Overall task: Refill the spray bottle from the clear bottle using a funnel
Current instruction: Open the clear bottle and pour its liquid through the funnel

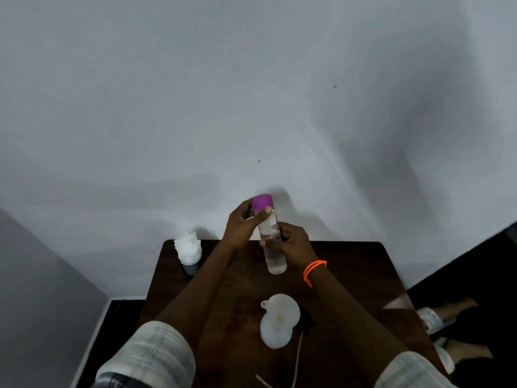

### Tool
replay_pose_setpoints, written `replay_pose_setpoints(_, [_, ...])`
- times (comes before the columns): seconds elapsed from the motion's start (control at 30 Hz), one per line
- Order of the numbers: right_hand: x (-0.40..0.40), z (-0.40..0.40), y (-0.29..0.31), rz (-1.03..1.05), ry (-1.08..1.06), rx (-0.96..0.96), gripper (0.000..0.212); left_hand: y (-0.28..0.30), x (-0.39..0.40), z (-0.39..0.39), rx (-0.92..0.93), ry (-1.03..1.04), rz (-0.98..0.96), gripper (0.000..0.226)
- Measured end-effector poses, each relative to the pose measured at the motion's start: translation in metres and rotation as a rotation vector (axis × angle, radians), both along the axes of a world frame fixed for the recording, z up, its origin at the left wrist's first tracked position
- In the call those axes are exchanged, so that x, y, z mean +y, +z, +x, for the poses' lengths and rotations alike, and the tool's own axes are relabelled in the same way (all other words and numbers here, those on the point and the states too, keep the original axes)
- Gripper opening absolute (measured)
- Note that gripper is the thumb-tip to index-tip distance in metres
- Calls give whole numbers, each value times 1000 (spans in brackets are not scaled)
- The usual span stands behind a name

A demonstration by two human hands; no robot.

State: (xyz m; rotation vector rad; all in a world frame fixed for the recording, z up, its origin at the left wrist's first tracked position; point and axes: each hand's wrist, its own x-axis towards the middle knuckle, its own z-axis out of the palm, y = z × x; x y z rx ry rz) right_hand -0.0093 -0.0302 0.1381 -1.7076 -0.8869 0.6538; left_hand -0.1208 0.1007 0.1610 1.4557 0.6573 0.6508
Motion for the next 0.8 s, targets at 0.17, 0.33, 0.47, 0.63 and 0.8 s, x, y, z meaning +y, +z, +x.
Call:
replay_pose_setpoints(0.17, [-27, -2, 40, 36, 103, 128, 38, 43, 1, -10, -268, -232, -319, 53])
replay_pose_setpoints(0.33, [-48, -3, 71, 34, 250, 225, 37, 62, -5, -18, -336, -424, -394, 54])
replay_pose_setpoints(0.47, [-63, -5, 81, 5, 346, 346, 33, 76, -15, -27, -375, -585, -427, 58])
replay_pose_setpoints(0.63, [-76, -14, 72, -17, 343, 339, 32, 82, -26, -33, -320, -628, -358, 58])
replay_pose_setpoints(0.8, [-84, -30, 67, 3, 253, 243, 31, 77, -38, -34, -345, -556, -384, 35])
